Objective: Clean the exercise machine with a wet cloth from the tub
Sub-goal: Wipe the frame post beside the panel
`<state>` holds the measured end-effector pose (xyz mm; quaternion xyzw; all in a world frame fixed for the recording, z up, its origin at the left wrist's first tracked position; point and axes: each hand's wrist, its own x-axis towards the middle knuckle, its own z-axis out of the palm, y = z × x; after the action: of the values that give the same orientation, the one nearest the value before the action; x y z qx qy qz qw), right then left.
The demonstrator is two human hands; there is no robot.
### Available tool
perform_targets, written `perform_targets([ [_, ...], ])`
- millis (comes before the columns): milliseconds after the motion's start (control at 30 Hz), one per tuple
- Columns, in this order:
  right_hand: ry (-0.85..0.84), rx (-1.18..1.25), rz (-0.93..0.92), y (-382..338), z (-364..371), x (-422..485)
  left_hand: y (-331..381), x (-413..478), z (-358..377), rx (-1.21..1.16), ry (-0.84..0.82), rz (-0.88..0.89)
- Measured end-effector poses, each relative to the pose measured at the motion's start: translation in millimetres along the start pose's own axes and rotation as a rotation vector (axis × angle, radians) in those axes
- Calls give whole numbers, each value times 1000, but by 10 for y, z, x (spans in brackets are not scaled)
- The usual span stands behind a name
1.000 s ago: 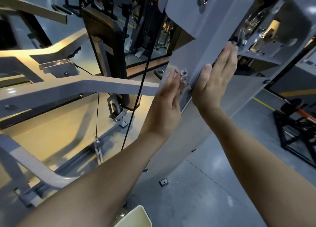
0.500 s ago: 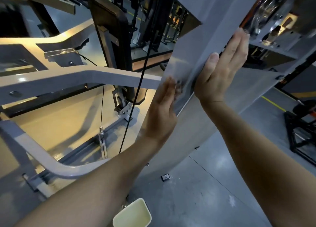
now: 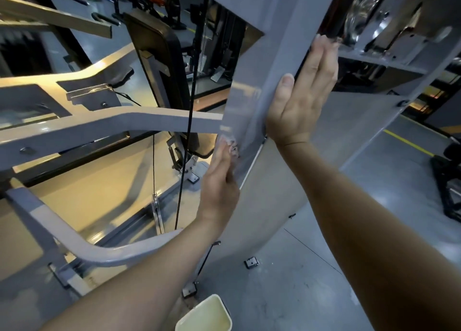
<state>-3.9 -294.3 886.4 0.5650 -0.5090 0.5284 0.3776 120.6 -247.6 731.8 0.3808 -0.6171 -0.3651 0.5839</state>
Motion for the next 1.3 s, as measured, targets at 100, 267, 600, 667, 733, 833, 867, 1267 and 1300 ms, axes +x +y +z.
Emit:
perform_targets([
  [100,-12,5,12,3,-17,-7,-336,-370,-9,57,-75,-249],
  [267,-12,16,18,-1,-27,-9,-229,-192,-29,35,-8,-377],
  [600,-12,28,31,-35,-38,-4,-478,-180,-54,134,-75,-407],
  [667,-3,24,29,-41,-30,8,-386,-24,-17,77,-5,-423],
  [733,3,28,30,-27,-12,10,-224,194,2,25,55,-317],
  [833,19,19,37,-9,17,7,-237,334,17,-35,65,-213],
  [867,17,25,38,-7,19,-4,-329,295,14,-60,48,-213],
  [1267,5,36,31,19,56,-21,-351,293,12,27,47,-123],
  [1300,8,38,31,26,62,-19,-353,257,-3,34,41,-161],
])
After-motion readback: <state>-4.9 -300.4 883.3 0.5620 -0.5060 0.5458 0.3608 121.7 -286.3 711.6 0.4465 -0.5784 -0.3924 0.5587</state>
